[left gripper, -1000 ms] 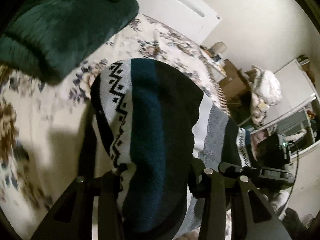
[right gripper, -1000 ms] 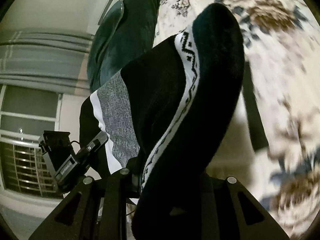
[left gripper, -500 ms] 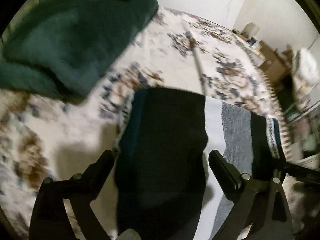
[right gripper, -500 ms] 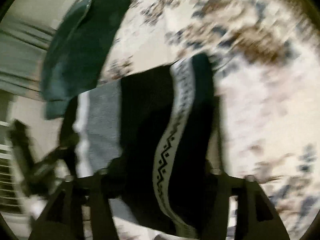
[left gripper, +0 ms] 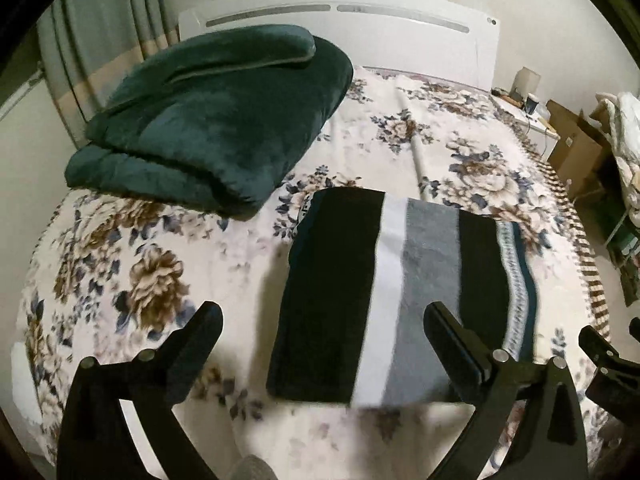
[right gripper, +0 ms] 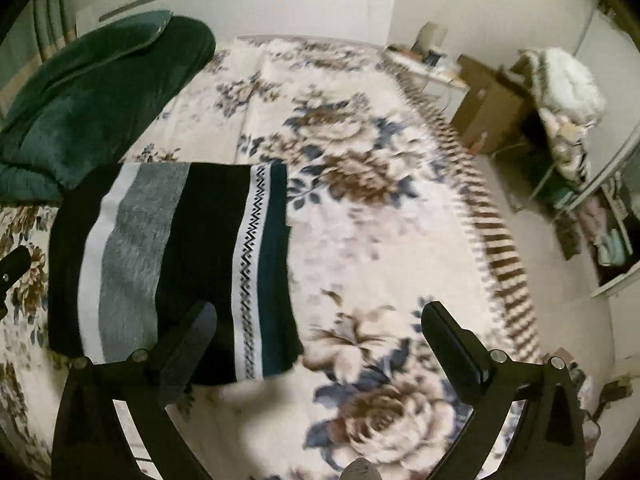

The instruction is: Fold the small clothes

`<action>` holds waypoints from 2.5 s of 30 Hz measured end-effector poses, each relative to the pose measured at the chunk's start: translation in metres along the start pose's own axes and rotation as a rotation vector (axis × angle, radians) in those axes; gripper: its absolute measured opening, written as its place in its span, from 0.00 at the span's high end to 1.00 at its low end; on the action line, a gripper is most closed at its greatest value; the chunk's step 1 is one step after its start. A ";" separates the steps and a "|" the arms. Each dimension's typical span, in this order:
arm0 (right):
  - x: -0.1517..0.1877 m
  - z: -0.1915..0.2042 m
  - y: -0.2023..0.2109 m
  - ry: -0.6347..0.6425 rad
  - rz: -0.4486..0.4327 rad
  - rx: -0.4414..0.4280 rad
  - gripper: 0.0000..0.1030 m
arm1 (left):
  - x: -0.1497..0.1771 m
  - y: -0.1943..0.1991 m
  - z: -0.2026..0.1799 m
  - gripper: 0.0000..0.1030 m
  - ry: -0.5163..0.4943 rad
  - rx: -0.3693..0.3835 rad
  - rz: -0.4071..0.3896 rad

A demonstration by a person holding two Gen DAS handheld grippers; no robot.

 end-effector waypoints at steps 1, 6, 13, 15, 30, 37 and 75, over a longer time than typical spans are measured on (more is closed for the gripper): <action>0.003 -0.004 0.014 -0.006 -0.007 0.000 0.00 | 0.000 0.017 -0.002 0.00 -0.002 0.001 -0.010; 0.013 -0.027 0.090 -0.015 -0.061 0.029 0.00 | 0.001 0.084 -0.010 0.00 -0.013 0.000 -0.057; 0.022 -0.058 0.212 -0.022 -0.155 0.036 0.00 | 0.010 0.186 -0.028 0.00 -0.034 0.013 -0.116; 0.025 -0.066 0.246 -0.019 -0.183 0.034 0.00 | 0.013 0.213 -0.032 0.00 -0.036 0.022 -0.128; 0.072 -0.108 0.452 -0.023 -0.327 -0.038 0.00 | 0.042 0.374 -0.033 0.00 -0.015 0.029 -0.217; 0.093 -0.117 0.510 -0.022 -0.360 -0.082 0.00 | 0.056 0.419 -0.033 0.00 -0.022 0.013 -0.253; 0.115 -0.141 0.577 -0.007 -0.401 -0.117 0.00 | 0.064 0.465 -0.037 0.00 -0.008 0.005 -0.290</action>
Point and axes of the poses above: each gripper's, at about its wrist camera, not at the fingertips, and y roughly against the way its jaws point, z to its left, x to its underside, the point moved 10 cm from there along -y, roughly the way its jaws point, and after that the axes turned 2 degrees about x, right-handed, at the moved point
